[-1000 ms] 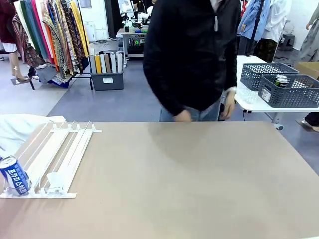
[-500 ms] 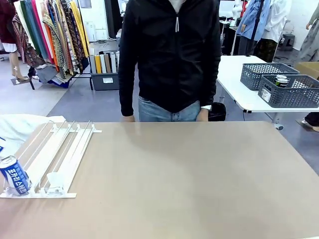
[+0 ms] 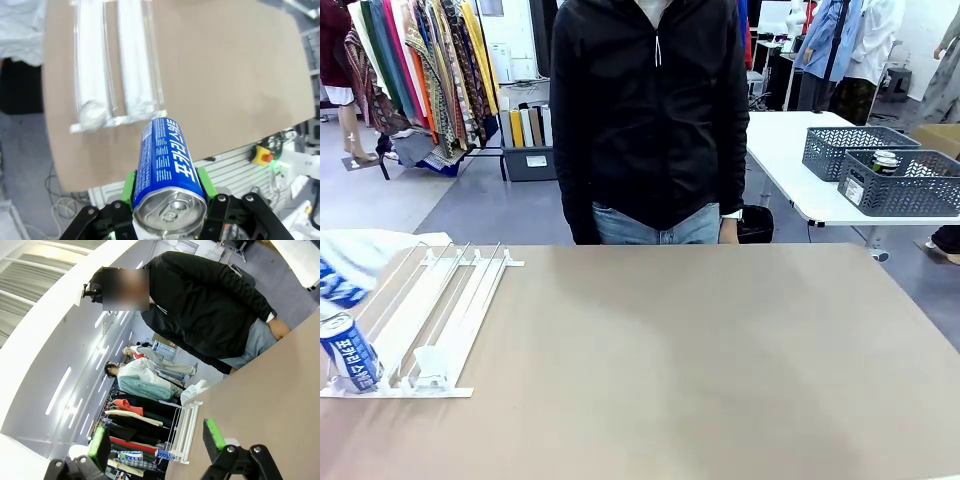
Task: Retrieve and store the cans from the dispenser.
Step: Pick up one can from the Automatic Can Dispenser and place it in the middle of the table.
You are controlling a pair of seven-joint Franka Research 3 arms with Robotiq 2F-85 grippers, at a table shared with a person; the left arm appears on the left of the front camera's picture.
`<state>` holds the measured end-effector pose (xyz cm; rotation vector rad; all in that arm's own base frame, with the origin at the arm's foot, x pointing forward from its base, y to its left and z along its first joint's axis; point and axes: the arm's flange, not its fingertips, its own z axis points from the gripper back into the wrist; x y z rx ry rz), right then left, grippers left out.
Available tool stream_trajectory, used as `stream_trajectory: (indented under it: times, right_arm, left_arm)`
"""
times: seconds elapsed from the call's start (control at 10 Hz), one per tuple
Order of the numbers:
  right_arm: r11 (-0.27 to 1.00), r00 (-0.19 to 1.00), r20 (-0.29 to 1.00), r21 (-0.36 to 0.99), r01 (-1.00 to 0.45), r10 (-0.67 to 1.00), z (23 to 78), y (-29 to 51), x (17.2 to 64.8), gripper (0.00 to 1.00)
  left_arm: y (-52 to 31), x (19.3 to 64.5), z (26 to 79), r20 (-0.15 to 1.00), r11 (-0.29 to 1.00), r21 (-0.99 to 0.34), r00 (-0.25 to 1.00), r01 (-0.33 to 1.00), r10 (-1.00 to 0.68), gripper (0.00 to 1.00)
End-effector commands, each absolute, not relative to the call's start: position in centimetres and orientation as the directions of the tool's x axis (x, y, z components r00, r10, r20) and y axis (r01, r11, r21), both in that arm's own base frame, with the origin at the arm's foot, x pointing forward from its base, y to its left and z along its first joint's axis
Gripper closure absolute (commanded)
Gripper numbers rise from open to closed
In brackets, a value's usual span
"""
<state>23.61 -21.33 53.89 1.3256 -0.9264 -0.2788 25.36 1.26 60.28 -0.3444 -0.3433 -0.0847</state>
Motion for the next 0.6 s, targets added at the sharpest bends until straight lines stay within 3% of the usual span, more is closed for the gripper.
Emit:
stream_trajectory:
  times: [0.0,0.2,0.5]
  right_arm:
    - [0.255,0.611,0.419,0.905,-0.341,-0.672,54.3,-21.3,23.8,0.00]
    - [0.255,0.611,0.419,0.905,-0.341,-0.672,54.3,-21.3,23.8,0.00]
    - [0.255,0.611,0.419,0.905,-0.341,-0.672,54.3,-21.3,23.8,0.00]
  left_arm:
    - [-6.8,31.5,59.5,0.364,0.935,-0.271,0.924,0.230,-0.122,1.00]
    - [-19.8,38.7,55.3,0.330,0.897,-0.199,0.889,0.394,-0.317,1.00]
    - [-34.2,43.6,46.6,0.223,0.810,-0.110,0.808,0.576,-0.545,1.00]
